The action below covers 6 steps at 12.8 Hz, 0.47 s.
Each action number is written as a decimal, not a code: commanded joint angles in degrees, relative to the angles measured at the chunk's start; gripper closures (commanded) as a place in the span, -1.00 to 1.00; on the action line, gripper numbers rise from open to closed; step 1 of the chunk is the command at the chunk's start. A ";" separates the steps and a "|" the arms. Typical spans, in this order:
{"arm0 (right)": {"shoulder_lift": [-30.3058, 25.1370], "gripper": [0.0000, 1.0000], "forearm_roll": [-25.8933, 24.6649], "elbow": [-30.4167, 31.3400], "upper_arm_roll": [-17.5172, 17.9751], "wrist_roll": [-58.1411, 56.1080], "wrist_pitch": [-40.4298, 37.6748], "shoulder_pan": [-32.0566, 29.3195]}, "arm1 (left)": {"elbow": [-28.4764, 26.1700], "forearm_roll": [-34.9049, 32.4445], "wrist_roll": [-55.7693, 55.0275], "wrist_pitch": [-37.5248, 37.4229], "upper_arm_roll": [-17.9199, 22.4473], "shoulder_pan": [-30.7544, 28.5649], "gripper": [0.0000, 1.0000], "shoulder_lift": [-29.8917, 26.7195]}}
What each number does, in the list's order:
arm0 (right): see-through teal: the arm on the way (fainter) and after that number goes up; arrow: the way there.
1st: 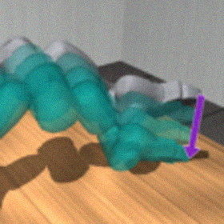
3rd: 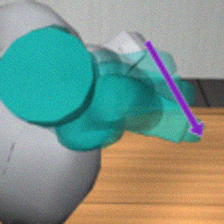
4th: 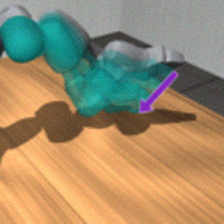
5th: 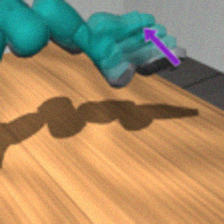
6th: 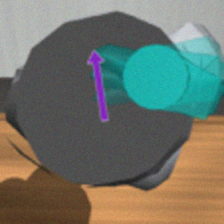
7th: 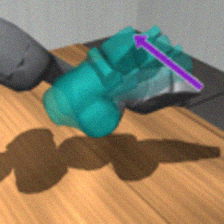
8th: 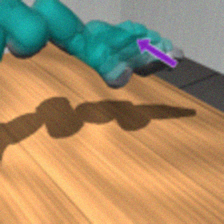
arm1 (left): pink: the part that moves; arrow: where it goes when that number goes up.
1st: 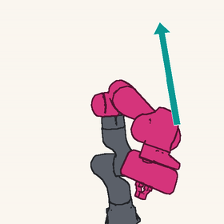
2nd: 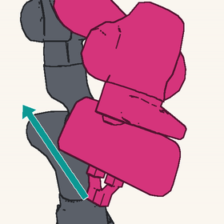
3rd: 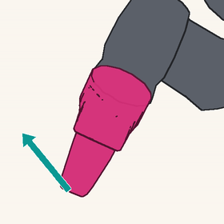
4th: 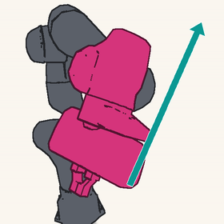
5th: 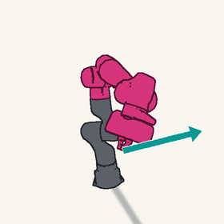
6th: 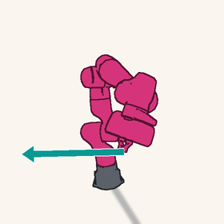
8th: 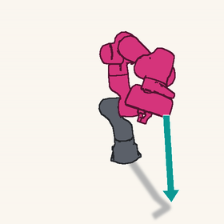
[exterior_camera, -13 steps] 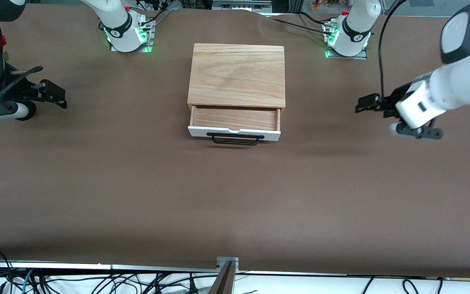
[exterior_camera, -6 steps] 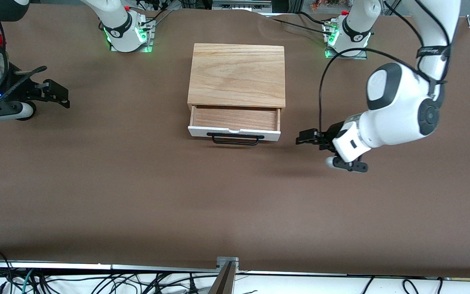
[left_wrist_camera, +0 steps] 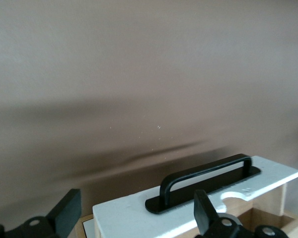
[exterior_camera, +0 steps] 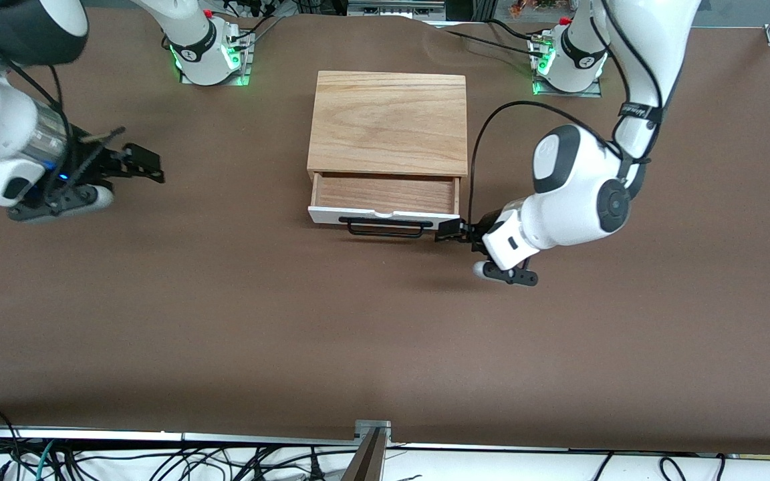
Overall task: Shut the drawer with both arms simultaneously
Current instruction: 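Move the left gripper toward the drawer front while the right gripper follows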
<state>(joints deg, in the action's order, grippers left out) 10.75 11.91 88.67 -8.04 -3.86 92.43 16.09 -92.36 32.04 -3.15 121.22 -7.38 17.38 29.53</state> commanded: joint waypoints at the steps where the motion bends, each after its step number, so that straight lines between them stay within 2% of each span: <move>1: 6.19 -1.00 5.83 -0.87 0.92 2.44 4.84 1.74 | 0.95 1.54 0.86 0.16 0.52 0.72 -1.00 2.63; 6: 16.13 -1.00 13.83 -0.96 1.18 11.14 19.24 10.61 | 0.51 1.80 0.86 -0.28 0.35 1.87 -1.00 4.39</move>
<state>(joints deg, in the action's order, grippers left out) 24.41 23.06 88.79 -6.63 3.74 108.00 24.00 -92.37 32.05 -3.14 121.26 -7.44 18.63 33.39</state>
